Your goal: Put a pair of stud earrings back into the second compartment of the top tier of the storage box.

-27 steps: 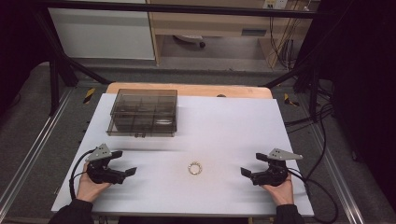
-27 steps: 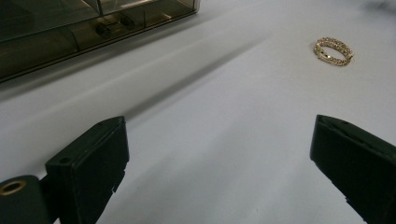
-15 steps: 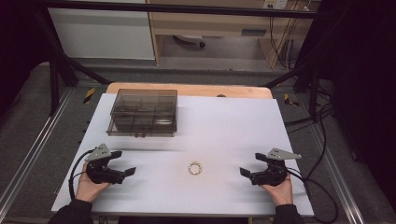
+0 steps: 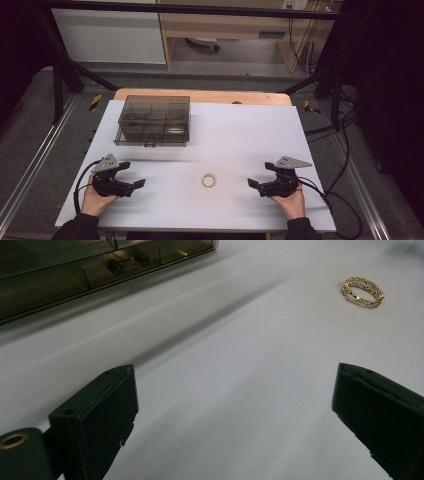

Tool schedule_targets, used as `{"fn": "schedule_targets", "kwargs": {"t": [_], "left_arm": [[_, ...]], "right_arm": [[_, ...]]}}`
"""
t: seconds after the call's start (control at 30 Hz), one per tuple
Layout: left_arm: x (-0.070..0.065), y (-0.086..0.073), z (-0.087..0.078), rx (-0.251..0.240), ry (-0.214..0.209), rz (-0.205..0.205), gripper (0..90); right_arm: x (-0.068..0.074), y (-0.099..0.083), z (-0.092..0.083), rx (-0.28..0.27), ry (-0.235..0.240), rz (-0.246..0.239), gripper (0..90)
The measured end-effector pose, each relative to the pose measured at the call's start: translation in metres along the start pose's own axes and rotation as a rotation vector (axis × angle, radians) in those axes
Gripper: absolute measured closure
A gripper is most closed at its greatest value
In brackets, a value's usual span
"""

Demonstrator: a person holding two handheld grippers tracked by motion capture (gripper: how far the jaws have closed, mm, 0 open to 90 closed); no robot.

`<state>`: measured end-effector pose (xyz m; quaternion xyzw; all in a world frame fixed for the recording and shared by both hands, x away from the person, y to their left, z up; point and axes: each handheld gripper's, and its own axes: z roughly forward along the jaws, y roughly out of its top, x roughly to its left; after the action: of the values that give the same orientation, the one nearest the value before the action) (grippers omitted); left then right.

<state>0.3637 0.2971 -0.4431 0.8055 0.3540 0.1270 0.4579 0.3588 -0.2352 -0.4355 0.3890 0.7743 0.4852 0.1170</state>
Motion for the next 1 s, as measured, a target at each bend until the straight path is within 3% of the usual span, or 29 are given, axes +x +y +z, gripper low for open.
{"fn": "schedule_targets", "kwargs": {"t": [0.7, 1.0], "left_arm": [[0.001, 0.0, 0.001, 0.005, 0.01, -0.002, 4.6], [0.001, 0.001, 0.0, 0.004, 0.01, 0.001, 4.6]], "right_arm": [[0.039, 0.026, 0.05, 0.087, 0.033, -0.034, 6.9], [0.054, 0.034, 0.072, 0.111, 0.048, -0.057, 13.2]]}}
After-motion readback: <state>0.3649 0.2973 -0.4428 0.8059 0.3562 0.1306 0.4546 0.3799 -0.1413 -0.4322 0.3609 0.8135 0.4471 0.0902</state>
